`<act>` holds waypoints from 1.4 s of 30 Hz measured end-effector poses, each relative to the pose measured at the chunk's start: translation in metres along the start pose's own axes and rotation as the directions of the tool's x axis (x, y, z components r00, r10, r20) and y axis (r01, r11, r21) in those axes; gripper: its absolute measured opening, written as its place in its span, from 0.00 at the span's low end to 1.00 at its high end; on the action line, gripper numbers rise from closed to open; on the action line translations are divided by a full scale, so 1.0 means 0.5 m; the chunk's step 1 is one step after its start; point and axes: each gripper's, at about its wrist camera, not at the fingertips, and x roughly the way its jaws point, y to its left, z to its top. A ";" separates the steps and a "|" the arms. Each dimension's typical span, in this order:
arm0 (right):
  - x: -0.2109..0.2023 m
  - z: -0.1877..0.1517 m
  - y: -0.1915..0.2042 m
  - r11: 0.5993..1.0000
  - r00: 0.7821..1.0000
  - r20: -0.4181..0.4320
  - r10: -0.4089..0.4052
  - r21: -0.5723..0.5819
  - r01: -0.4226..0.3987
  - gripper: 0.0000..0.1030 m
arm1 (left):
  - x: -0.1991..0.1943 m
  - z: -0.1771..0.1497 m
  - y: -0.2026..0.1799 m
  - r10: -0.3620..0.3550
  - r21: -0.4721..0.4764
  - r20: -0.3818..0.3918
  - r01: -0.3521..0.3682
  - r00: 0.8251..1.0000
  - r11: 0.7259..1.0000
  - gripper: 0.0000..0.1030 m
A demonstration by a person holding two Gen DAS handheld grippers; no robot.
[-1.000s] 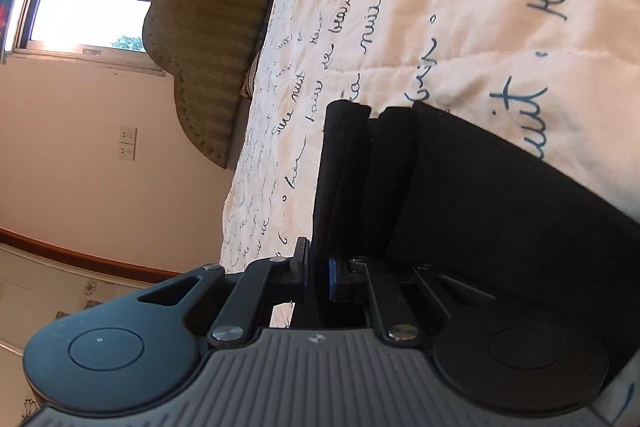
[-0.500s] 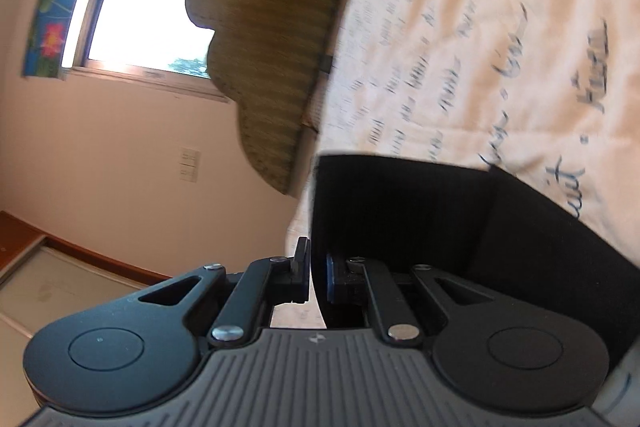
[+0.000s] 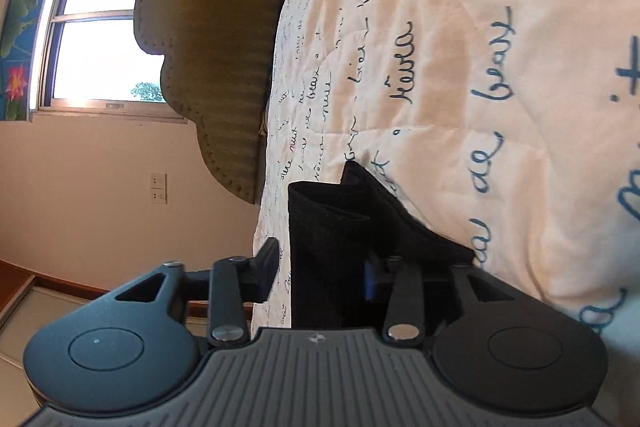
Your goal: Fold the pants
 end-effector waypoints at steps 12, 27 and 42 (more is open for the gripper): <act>0.035 -0.010 0.112 0.991 0.997 -0.076 -0.025 -0.132 0.015 0.07 | -0.012 -0.010 0.021 -0.016 0.010 0.007 0.016 1.000 1.000 0.15; 0.055 0.010 0.192 0.988 0.996 -0.076 0.038 -0.147 -0.049 0.07 | -0.005 -0.005 0.025 -0.029 0.010 -0.003 0.029 1.000 1.000 0.16; 0.005 0.026 0.022 0.990 0.990 -0.045 -0.131 -0.063 0.128 0.07 | 0.002 0.001 0.021 -0.023 0.024 -0.009 0.023 1.000 0.999 0.16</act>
